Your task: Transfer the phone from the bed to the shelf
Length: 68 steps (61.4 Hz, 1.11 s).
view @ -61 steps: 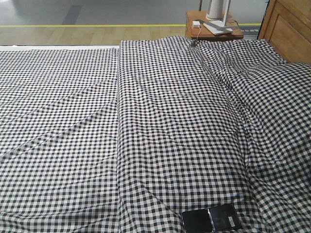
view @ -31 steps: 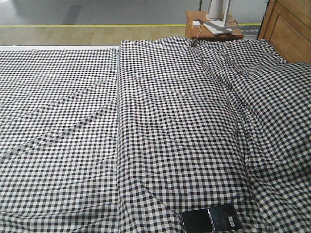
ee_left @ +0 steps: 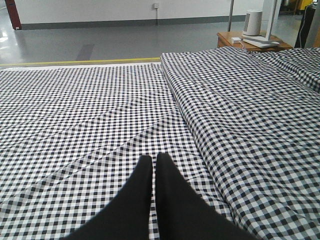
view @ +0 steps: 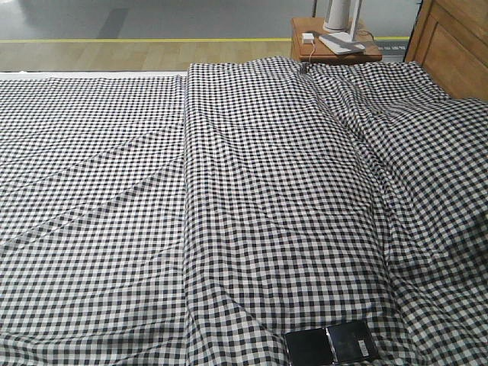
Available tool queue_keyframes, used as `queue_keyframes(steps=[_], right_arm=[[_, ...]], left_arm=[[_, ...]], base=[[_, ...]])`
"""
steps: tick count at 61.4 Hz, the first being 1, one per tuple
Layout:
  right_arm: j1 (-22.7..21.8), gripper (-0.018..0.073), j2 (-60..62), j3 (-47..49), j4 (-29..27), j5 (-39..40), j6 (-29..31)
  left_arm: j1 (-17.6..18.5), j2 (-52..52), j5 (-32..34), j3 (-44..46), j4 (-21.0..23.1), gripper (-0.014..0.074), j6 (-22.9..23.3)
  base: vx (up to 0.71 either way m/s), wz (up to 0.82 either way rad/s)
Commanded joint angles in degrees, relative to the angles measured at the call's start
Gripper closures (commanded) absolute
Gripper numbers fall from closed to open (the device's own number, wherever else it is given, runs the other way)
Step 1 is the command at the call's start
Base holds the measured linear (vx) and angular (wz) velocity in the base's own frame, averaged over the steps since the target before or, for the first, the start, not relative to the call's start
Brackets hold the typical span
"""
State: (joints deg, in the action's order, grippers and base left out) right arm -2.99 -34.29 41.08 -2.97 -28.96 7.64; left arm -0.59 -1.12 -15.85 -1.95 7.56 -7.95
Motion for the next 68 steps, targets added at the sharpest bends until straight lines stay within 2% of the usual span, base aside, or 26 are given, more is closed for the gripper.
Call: queue_keyframes(steps=[1, 6, 12, 26, 32, 43, 61, 68], right_arm=[[-0.3, 0.0529, -2.5, 1.7, 0.5, 1.4, 0.5], [-0.3, 0.0477, -3.8, 1.7, 0.5, 0.4, 0.5], [-0.3, 0.0362, -4.4, 1.7, 0.4, -0.2, 0.5], [-0.3, -0.0057, -4.4, 1.7, 0.4, -0.5, 0.1], [-0.3, -0.0171, -4.4, 1.7, 0.4, -0.7, 0.1], [-0.3, -0.0152, -4.4, 1.7, 0.4, -0.7, 0.1], [-0.3, -0.0040, -4.4, 1.7, 0.4, -0.2, 0.2], [-0.3, -0.0029, -4.4, 1.8, 0.4, -1.3, 0.2]], left_arm=[[0.2, -0.3, 4.2, -0.1, 0.4, 0.0596, 0.2], [0.2, -0.3, 4.2, -0.1, 0.4, 0.0596, 0.2], [0.2, -0.3, 4.2, -0.1, 0.4, 0.0596, 0.2], [0.2, -0.3, 4.2, -0.1, 0.4, 0.0596, 0.2], [0.2, -0.3, 4.2, -0.1, 0.4, 0.0596, 0.2], [0.2, -0.3, 4.2, -0.1, 0.4, 0.0596, 0.2], [0.2, -0.3, 4.2, -0.1, 0.4, 0.0596, 0.2], [0.2, -0.3, 4.2, -0.1, 0.4, 0.0596, 0.2]], base=[[0.00, 0.00], [0.00, 0.00], [0.00, 0.00], [0.00, 0.00], [0.00, 0.00], [0.00, 0.00], [0.00, 0.00], [0.00, 0.00]])
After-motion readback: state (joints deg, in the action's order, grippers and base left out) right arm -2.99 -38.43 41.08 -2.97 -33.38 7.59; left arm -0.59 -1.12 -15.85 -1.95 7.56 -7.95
